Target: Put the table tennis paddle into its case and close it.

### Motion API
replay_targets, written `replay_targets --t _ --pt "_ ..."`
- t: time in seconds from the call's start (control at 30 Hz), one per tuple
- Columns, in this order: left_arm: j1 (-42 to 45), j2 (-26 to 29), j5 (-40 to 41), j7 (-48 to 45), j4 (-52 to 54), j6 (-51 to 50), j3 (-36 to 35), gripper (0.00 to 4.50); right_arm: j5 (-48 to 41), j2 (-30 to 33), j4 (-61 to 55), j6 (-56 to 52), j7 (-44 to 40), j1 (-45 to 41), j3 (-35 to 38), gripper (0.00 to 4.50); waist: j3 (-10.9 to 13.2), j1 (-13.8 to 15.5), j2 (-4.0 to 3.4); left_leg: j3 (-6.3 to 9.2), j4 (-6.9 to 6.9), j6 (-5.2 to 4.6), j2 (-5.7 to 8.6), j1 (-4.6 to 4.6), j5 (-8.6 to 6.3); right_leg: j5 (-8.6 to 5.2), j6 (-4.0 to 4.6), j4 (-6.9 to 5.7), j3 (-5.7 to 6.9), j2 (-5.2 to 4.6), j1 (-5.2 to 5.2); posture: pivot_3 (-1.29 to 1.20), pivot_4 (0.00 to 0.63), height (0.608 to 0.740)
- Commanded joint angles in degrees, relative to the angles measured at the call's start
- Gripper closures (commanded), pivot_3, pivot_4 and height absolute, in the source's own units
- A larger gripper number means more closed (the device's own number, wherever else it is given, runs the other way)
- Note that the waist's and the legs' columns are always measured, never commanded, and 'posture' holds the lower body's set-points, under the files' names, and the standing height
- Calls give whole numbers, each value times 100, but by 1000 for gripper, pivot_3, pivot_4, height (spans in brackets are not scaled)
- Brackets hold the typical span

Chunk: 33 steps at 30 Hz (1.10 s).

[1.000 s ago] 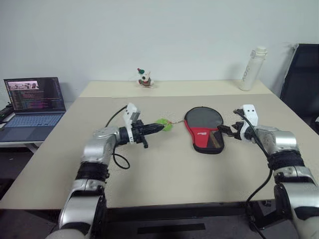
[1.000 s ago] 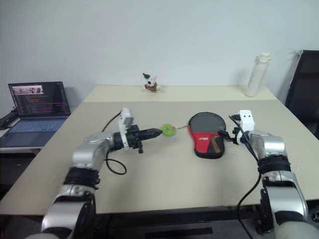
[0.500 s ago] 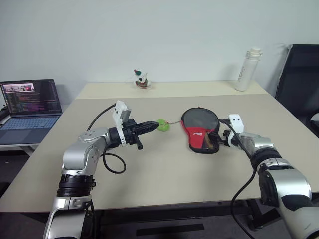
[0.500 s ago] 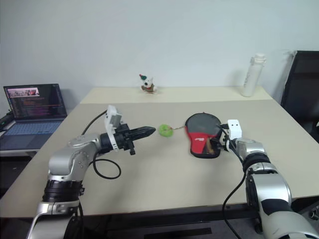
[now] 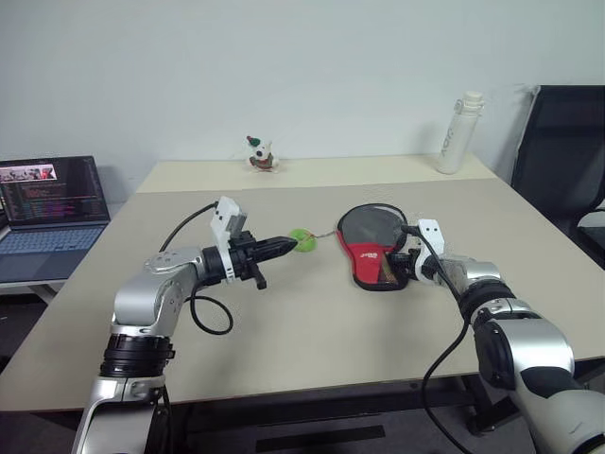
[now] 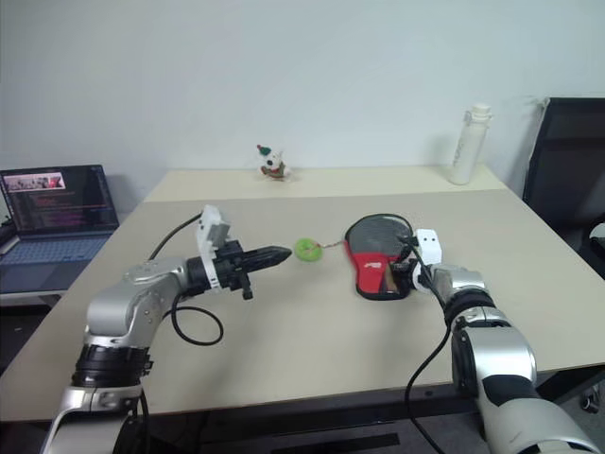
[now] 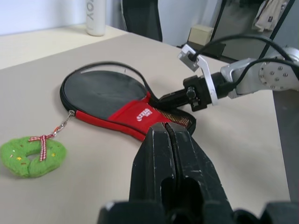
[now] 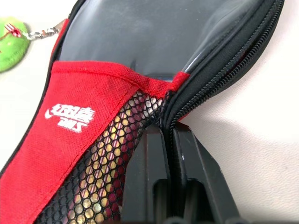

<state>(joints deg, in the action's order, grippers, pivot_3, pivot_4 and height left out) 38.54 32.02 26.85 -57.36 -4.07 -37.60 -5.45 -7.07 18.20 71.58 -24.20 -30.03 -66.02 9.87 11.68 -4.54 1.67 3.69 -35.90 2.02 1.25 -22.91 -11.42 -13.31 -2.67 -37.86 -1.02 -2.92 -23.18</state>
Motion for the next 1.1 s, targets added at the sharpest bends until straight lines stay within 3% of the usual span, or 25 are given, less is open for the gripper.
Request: replay_targets --t 0.03,0.23,0.53,0.67,0.8,1.1 --pt "-39 222 180 -336 305 47 44 4500 -79 -295 -24 -468 -456 -56 -58 4475 0 -30 0 -1 1 0 0 0 0 0 0 0 0 0 0 0 150 740" --pt "-341 679 372 -1007 504 -52 185 4500 -219 -534 -1177 -1555 -1222 193 -421 4475 0 -115 -1 -13 17 0 -24 2 -1 0 1 -1 -11 23 -14 0 150 740" --pt "-833 775 959 -1199 1411 -615 316 4500 -1055 -115 -6106 -4583 -1000 2574 -769 4475 0 24 0 3 18 18 -87 -7 -14 -16 26 0 3 56 -20 0 150 740" --pt "-1078 756 1155 -1149 1758 -777 411 4500 -1444 144 -7597 -5561 -725 3463 -562 4475 0 118 0 3 18 22 -86 -6 -20 -40 22 3 4 56 -19 0 150 740" --pt "-1105 682 1223 -1094 1820 -800 503 4500 -1702 149 -8523 -6150 -443 4073 -295 4475 -3 194 4 7 16 22 -86 -6 -20 -49 22 4 9 63 -17 0 150 740" --pt "-1013 679 1204 -1133 1681 -705 627 4500 -2030 -123 -9426 -6813 -10 4689 98 4475 -6 284 9 7 18 22 -86 -7 -21 -53 27 19 13 65 -12 0 150 740"
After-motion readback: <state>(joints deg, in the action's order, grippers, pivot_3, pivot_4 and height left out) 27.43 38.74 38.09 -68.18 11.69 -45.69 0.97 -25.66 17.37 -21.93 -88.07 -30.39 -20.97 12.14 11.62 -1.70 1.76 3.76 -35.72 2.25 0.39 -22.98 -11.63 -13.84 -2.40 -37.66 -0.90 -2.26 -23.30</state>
